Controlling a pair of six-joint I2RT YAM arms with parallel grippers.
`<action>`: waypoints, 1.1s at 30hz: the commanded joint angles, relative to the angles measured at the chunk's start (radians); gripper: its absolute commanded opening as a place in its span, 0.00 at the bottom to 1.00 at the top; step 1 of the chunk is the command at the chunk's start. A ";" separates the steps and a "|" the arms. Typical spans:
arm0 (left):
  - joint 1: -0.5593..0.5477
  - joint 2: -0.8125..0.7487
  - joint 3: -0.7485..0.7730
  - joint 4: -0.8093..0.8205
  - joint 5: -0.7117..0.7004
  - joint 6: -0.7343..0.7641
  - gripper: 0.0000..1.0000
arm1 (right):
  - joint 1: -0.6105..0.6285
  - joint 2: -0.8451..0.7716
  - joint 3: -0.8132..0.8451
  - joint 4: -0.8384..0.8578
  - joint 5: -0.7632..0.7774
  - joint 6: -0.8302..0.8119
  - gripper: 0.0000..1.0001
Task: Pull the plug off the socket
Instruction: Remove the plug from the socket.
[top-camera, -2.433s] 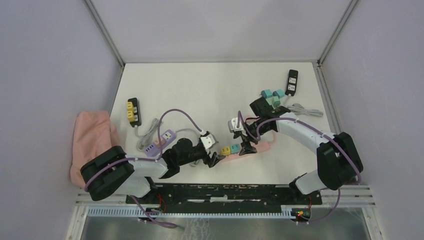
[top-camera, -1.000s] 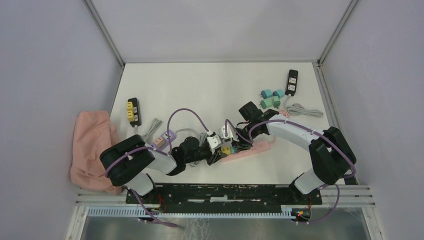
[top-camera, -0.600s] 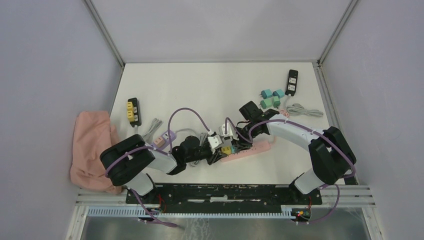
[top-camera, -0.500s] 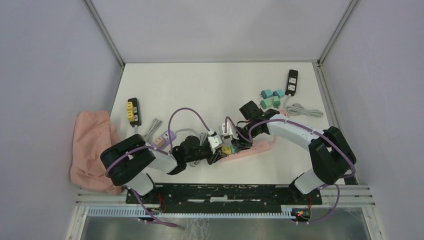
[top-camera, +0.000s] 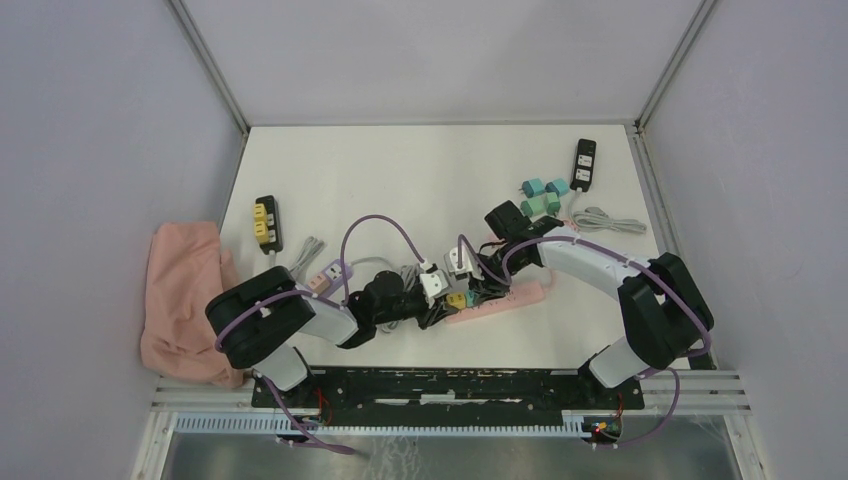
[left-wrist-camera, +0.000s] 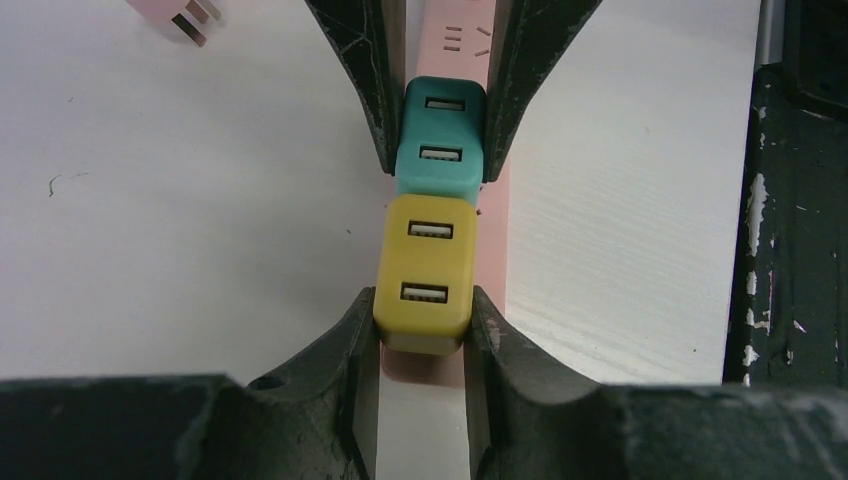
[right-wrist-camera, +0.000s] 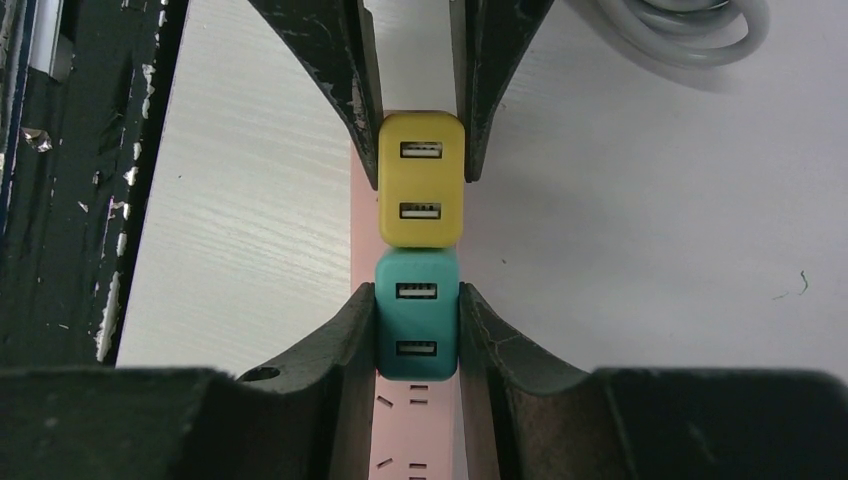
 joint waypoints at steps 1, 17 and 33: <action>-0.001 0.012 0.003 0.006 0.012 0.037 0.03 | 0.049 0.004 0.032 0.046 -0.075 0.126 0.00; -0.001 0.020 0.007 0.006 0.016 0.038 0.03 | -0.009 -0.006 0.041 -0.102 -0.033 -0.081 0.00; 0.000 0.020 0.001 0.013 0.014 0.038 0.03 | -0.105 0.010 0.078 -0.121 0.007 -0.060 0.00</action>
